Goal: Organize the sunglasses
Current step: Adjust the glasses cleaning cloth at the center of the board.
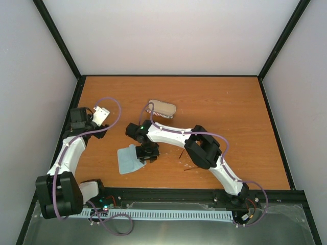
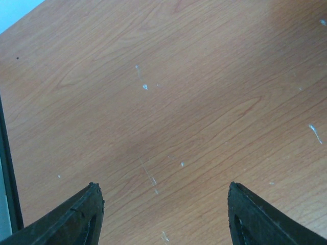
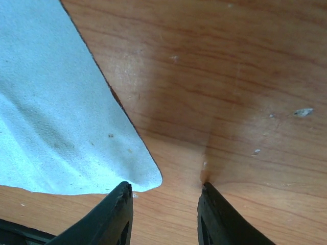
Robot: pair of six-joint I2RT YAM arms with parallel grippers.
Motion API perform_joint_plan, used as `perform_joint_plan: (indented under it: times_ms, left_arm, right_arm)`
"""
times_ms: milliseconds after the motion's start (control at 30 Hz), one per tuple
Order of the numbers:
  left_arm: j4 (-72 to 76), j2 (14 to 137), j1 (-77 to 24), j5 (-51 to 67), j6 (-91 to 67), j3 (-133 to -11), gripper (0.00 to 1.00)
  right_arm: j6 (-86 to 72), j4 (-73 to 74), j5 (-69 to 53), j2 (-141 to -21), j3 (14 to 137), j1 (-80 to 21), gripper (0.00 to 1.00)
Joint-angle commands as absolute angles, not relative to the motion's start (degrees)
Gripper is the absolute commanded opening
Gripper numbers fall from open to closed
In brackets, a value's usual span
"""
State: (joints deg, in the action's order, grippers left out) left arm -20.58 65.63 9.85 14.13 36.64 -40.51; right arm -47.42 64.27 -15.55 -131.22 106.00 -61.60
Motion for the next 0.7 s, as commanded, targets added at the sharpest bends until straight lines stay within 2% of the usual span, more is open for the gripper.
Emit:
perform_joint_plan:
  times_ms: [0, 667]
  left_arm:
    - [-19.94, 64.03, 9.91, 15.31, 35.98, -39.50, 0.67]
    - [-18.91, 60.37, 9.43, 15.56, 36.39, -36.82, 0.67]
  right_arm:
    - [-48.54, 64.03, -16.19, -131.92, 104.99, -61.97, 0.33]
    - [-49.39, 65.29, -15.83, -137.53, 108.62, -64.07, 0.12]
